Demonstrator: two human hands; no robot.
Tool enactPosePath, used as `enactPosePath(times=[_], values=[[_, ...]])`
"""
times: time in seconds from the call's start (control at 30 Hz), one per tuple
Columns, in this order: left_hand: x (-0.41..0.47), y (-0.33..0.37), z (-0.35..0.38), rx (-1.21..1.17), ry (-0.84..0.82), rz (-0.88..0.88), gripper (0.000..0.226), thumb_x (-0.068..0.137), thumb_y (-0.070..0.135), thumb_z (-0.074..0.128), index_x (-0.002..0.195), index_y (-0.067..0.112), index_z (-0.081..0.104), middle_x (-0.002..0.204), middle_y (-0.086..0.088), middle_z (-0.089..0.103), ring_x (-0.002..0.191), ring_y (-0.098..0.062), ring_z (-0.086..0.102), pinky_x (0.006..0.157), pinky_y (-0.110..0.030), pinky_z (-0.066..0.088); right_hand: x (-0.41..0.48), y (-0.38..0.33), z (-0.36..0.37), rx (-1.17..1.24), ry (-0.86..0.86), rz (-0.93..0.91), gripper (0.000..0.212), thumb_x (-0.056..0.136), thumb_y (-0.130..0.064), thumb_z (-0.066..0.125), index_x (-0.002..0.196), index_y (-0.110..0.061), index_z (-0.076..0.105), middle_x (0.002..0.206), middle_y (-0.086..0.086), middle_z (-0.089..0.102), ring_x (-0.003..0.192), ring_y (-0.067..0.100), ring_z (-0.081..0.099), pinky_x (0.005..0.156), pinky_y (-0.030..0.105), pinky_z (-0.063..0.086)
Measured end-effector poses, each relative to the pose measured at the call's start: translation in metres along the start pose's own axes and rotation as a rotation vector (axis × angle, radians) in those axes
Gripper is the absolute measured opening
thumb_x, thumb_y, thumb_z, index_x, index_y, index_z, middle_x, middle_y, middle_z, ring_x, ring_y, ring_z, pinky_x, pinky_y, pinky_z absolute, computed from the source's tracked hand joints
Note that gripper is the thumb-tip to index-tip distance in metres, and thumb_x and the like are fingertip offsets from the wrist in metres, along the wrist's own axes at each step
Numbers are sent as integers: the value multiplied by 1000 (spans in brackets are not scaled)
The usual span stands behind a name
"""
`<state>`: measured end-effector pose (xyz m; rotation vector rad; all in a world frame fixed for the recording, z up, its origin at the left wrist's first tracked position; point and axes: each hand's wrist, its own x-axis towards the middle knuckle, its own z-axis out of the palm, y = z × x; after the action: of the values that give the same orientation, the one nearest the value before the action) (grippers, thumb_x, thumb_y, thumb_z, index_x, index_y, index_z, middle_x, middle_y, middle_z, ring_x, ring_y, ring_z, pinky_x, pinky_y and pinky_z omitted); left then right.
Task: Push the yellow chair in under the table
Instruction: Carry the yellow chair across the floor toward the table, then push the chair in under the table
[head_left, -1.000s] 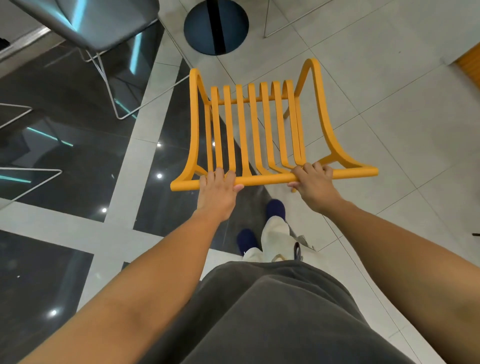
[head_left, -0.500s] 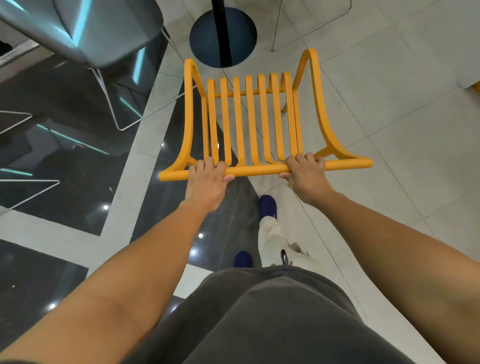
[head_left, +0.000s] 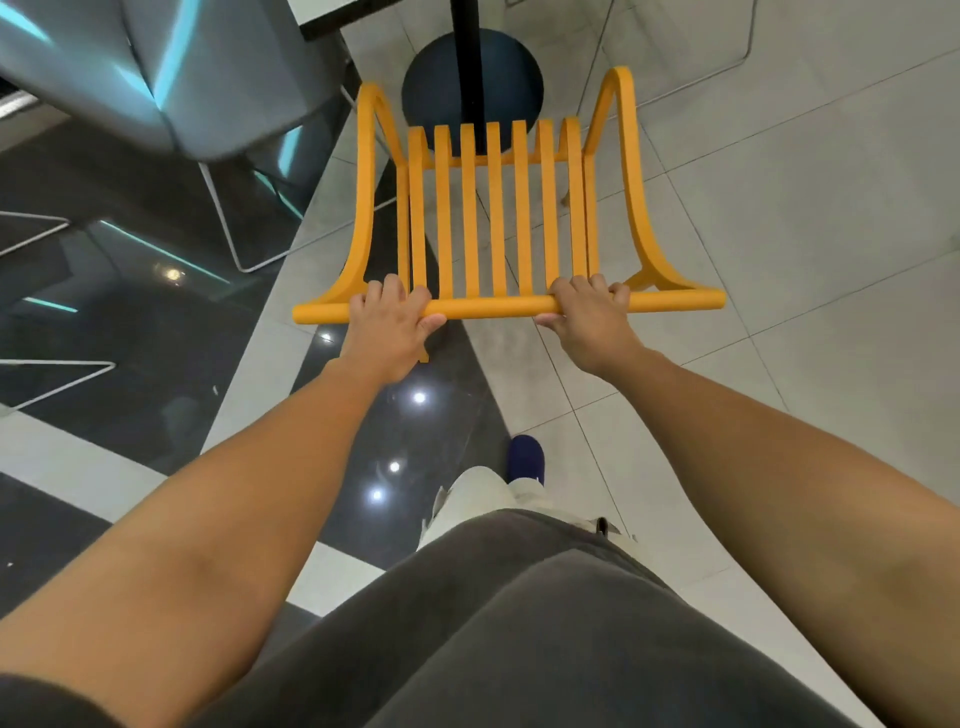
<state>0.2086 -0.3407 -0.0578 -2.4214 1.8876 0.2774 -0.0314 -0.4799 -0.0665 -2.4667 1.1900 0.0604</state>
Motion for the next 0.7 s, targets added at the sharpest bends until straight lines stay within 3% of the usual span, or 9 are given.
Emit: enactPosePath(times=[0.7], values=[[246, -71, -57, -46, -36, -34, 48, 96, 55, 28, 115, 17, 52, 108, -11, 49, 94, -30, 43, 82, -46, 34, 258, 25, -72, -18, -9, -21, 36, 90, -51, 45, 110, -21, 52, 102, 2, 56, 99, 24, 43, 94, 52, 25]])
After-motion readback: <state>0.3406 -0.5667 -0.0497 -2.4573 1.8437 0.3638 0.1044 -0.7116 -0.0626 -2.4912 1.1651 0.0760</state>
